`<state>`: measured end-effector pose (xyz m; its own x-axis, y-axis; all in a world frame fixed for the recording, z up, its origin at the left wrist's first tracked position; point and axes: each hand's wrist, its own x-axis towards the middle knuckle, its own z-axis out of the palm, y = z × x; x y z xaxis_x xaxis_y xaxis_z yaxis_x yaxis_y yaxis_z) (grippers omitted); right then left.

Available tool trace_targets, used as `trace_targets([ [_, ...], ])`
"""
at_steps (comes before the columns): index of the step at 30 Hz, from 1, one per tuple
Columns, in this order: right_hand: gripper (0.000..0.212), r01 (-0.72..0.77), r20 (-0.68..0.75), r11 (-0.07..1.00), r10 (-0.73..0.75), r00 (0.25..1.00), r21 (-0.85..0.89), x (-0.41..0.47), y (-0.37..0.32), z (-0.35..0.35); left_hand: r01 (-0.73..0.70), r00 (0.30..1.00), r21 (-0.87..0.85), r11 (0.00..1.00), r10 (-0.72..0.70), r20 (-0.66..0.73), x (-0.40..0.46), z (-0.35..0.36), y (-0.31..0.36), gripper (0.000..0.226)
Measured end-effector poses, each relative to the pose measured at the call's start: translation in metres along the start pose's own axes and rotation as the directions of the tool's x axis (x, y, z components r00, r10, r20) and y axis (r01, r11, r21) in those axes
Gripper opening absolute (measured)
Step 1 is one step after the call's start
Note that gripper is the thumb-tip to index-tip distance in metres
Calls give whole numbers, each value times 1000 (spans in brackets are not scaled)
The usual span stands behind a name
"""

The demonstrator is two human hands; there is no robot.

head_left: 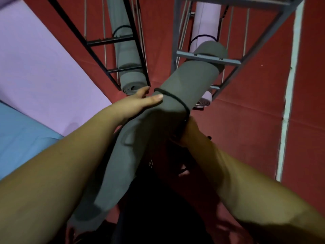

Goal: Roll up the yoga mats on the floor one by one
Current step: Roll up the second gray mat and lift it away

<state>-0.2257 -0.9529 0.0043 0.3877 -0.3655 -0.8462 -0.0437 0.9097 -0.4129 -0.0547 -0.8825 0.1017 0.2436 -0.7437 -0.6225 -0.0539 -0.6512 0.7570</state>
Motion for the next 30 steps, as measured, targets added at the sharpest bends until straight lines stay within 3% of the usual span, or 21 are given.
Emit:
trace_targets([
  [2,60,-11,-72,986,24,997,167,8,-19,-3,32,999,-131,991,-28,28,-9,-2,-10,93],
  [4,54,79,-150,959,-39,988,272,25,-34,-7,110,992,-63,992,-106,73,-17,-4,-33,121],
  [7,71,188,-201,964,-150,968,187,28,-45,-15,191,972,90,977,-201,120,-34,-6,-72,134],
  [11,63,172,0,946,-179,984,273,4,-19,-26,176,984,126,976,-179,15,-35,0,-81,111],
  [13,54,174,34,969,-183,983,175,-9,21,-28,169,986,104,980,-166,-33,-29,7,-76,102],
  [14,59,139,71,981,-150,986,139,-11,42,-28,167,985,80,983,-164,-53,-25,11,-74,101],
  [16,89,64,124,993,-77,989,101,-16,67,-21,142,987,69,987,-136,-88,-18,17,-68,102],
  [17,93,94,99,993,-100,990,68,-18,68,-16,129,988,88,988,-120,-102,-16,19,-65,105],
  [20,93,204,56,978,-206,977,45,-6,44,-9,72,988,15,997,-69,-135,-10,20,-56,102],
  [24,91,302,62,953,-303,951,34,24,-13,-12,-69,994,-100,993,60,-93,-9,27,-42,60],
  [28,76,465,-59,880,-471,880,-99,27,-79,-13,-82,992,-220,972,57,-115,-3,53,-41,58],
  [30,81,485,-84,865,-496,864,-128,26,-100,-18,-91,988,-202,975,63,-139,2,65,-41,50],
])
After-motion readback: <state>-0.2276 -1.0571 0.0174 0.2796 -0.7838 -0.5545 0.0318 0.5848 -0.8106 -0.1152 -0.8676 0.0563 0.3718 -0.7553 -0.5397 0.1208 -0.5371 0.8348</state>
